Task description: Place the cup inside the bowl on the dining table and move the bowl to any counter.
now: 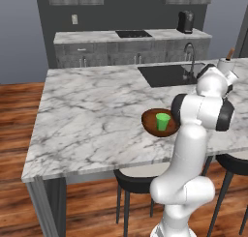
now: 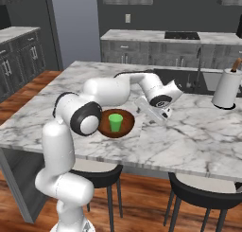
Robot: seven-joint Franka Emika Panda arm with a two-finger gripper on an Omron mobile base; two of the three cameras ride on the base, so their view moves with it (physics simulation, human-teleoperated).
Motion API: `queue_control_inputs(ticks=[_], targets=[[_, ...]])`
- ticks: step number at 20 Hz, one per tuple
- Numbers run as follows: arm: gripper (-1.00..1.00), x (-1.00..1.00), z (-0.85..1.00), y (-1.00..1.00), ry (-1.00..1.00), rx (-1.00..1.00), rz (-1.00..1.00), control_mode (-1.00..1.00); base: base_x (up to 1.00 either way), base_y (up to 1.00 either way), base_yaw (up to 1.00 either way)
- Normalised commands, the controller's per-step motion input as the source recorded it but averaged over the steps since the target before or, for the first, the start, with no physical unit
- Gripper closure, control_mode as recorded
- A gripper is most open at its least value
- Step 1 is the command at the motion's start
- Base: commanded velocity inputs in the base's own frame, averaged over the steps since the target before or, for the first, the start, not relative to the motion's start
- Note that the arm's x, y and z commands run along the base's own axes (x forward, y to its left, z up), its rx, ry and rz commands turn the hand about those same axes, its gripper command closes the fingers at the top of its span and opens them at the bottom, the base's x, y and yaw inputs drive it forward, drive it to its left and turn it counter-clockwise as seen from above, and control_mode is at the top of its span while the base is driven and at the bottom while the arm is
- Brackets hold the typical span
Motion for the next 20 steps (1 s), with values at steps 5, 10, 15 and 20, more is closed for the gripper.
queue_control_inputs(ticks=[5, 10, 15, 20], targets=[[-1.00, 0.00, 0.00, 0.19, 0.00, 0.00, 0.18, -1.00, 0.00, 0.00, 0.00], [-1.00, 0.00, -0.01, 0.34, 0.00, 0.00, 0.04, -1.00, 0.00, 0.00, 0.00], [-1.00, 0.00, -0.09, 0.35, 0.00, 0.00, 0.02, -1.00, 0.00, 0.00, 0.00], [-1.00, 0.00, -0.27, 0.17, 0.00, 0.00, 0.00, -1.00, 0.00, 0.00, 0.00]])
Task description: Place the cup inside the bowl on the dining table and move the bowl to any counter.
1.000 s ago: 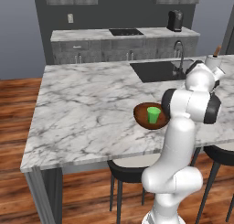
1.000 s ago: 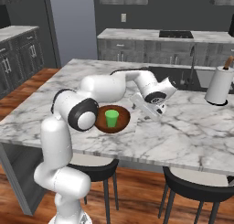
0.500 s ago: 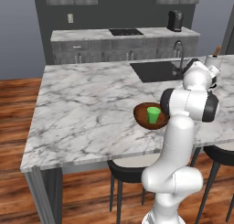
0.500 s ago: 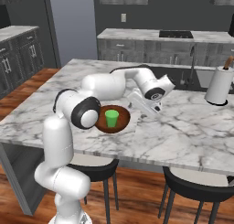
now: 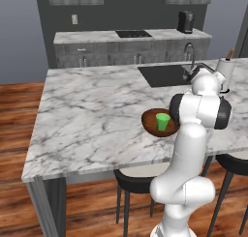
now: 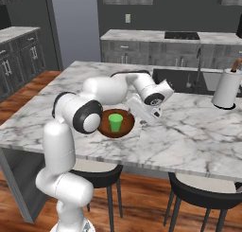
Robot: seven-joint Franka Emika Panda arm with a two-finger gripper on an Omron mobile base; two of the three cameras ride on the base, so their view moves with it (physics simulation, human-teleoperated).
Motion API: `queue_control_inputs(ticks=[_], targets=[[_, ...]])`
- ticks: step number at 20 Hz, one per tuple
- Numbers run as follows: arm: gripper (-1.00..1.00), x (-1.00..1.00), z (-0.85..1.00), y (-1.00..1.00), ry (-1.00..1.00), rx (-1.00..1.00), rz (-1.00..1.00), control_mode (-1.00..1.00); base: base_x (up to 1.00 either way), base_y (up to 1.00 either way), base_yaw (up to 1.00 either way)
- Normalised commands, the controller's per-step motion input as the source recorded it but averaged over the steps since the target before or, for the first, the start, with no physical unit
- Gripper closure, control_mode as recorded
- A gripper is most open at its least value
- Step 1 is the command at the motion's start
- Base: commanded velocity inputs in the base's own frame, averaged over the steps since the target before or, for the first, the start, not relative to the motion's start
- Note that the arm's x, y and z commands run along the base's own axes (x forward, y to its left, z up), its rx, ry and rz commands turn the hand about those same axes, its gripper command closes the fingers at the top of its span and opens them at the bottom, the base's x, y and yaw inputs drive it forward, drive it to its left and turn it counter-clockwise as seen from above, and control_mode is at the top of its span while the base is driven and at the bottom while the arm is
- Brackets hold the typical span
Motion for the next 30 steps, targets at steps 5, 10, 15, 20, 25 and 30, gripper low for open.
queue_control_inputs(ticks=[5, 10, 15, 20, 25, 30], targets=[[-1.00, 0.00, -0.28, 0.06, 0.00, 0.00, 0.00, -1.00, 0.00, 0.00, 0.00], [-1.00, 0.00, -0.20, 0.01, 0.00, 0.00, 0.00, -1.00, 0.00, 0.00, 0.00], [-1.00, 0.05, -0.15, 0.01, 0.00, 0.00, 0.00, -1.00, 0.00, 0.00, 0.00], [-1.00, 0.14, -0.12, 0.00, 0.00, 0.00, 0.00, -1.00, 0.00, 0.00, 0.00], [-1.00, 0.14, -0.16, 0.00, 0.00, 0.00, 0.00, -1.00, 0.00, 0.00, 0.00], [-1.00, 0.10, -0.07, 0.00, 0.00, 0.00, 0.00, -1.00, 0.00, 0.00, 0.00]])
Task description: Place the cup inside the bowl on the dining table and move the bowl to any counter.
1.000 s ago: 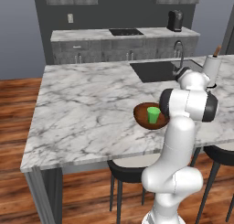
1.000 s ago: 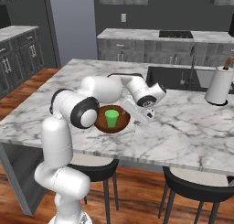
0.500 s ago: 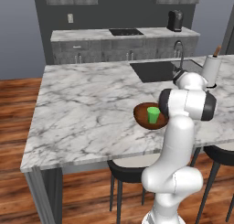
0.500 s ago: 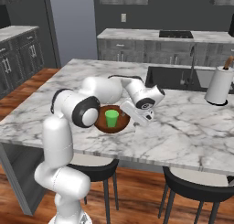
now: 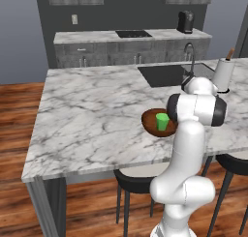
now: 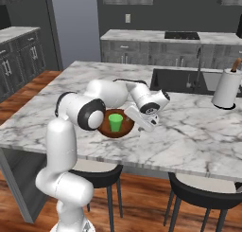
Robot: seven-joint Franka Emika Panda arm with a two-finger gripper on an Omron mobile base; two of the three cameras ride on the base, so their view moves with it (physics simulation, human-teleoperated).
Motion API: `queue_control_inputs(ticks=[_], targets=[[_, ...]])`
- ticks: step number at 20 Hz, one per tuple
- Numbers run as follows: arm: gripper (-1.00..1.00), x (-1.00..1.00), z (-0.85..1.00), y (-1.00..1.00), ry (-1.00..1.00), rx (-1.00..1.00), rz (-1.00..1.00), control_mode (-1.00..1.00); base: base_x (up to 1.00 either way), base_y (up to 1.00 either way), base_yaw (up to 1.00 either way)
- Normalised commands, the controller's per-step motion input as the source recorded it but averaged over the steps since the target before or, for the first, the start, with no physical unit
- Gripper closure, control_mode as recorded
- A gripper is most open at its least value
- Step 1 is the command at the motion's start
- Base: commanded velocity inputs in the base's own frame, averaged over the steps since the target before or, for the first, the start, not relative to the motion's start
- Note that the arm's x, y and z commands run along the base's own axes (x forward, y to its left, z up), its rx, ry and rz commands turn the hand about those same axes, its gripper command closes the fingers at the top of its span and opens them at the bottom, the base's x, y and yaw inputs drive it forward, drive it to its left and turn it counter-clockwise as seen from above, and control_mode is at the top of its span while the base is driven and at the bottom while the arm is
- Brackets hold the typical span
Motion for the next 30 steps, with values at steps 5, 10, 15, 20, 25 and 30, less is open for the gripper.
queue_control_inputs(ticks=[5, 10, 15, 20, 25, 30], targets=[[-1.00, 0.06, -0.02, 0.00, 0.01, 0.00, 0.00, -1.00, 0.00, 0.00, 0.00], [-1.00, 0.03, -0.14, 0.00, 0.01, 0.00, 0.00, -1.00, 0.00, 0.00, 0.00], [-1.00, 0.00, -0.10, 0.00, 0.01, 0.00, 0.00, -1.00, 0.00, 0.00, 0.00], [-1.00, 0.00, 0.00, 0.00, 0.00, 0.00, 0.00, -1.00, 0.00, 0.00, 0.00], [1.00, 0.00, 0.00, 0.00, 0.00, 0.00, 0.00, -1.00, 0.00, 0.00, 0.00], [1.00, 0.00, 0.00, 0.00, 0.00, 0.00, 0.00, -1.00, 0.00, 0.00, 0.00]])
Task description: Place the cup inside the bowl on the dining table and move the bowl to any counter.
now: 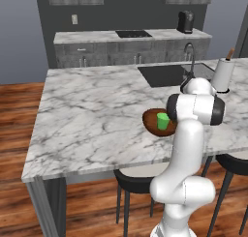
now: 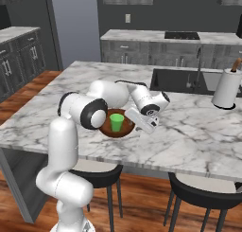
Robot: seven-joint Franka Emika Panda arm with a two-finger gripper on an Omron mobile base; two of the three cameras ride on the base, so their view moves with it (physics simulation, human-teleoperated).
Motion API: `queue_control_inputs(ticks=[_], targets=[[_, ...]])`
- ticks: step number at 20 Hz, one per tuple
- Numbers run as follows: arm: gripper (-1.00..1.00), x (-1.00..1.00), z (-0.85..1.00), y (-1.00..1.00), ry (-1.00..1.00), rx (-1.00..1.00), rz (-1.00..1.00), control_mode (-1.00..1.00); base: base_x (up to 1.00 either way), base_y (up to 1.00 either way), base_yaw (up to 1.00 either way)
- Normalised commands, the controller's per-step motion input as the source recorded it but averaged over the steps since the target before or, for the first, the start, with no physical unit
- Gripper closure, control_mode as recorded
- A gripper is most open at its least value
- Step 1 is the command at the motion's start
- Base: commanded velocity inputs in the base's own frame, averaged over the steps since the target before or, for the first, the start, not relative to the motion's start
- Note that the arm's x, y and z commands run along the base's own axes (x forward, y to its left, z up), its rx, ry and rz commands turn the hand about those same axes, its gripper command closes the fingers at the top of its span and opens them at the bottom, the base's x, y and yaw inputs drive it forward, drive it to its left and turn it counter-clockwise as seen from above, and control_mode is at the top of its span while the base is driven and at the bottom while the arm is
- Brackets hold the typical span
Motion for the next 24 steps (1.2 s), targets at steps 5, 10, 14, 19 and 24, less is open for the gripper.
queue_control_inputs(ticks=[5, 10, 14, 19, 24], targets=[[1.00, -0.23, 0.00, 0.00, -0.01, 0.00, 0.00, -1.00, 0.00, 0.00, 0.00], [1.00, -0.45, 0.04, 0.01, -0.06, 0.00, 0.02, -1.00, 0.00, 0.00, 0.00], [1.00, -0.29, 0.22, 0.00, -0.07, 0.00, 0.00, -1.00, 0.00, 0.00, 0.00], [1.00, -0.05, 0.32, 0.00, -0.04, 0.00, 0.00, -1.00, 0.00, 0.00, 0.00], [1.00, 0.00, 0.43, 0.00, 0.00, -0.02, 0.00, -1.00, 0.00, 0.00, 0.00]])
